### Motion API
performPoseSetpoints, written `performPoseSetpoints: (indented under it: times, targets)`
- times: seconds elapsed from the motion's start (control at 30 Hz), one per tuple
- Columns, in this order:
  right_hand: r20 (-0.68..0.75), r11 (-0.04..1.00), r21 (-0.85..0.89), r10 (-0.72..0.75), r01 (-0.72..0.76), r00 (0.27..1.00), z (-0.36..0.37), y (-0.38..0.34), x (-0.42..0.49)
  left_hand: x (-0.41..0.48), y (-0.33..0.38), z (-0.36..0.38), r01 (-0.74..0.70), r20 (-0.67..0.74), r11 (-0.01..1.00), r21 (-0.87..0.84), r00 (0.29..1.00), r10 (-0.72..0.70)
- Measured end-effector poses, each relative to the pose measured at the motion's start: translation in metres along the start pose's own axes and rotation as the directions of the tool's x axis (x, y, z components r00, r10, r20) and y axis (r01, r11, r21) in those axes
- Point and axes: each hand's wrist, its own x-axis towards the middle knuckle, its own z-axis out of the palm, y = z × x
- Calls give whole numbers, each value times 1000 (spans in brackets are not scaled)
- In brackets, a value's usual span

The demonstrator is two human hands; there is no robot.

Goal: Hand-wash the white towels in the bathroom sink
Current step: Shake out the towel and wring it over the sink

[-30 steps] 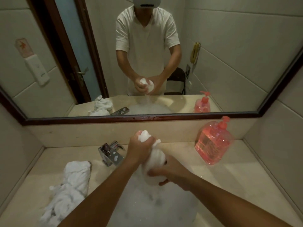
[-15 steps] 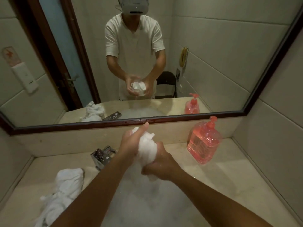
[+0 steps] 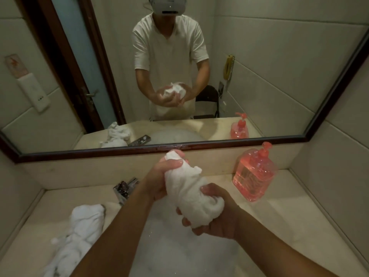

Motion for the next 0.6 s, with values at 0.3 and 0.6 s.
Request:
performPoseSetpoints:
  times: [0.3, 0.6]
  targets:
    - [-66, 955, -277, 87, -101, 994, 16, -23, -26, -9, 3, 12, -19, -59, 999, 49, 998, 22]
    - [-551, 804, -520, -58, -288, 833, 11, 15, 14, -7, -32, -9, 36, -288, 755, 655, 935, 205]
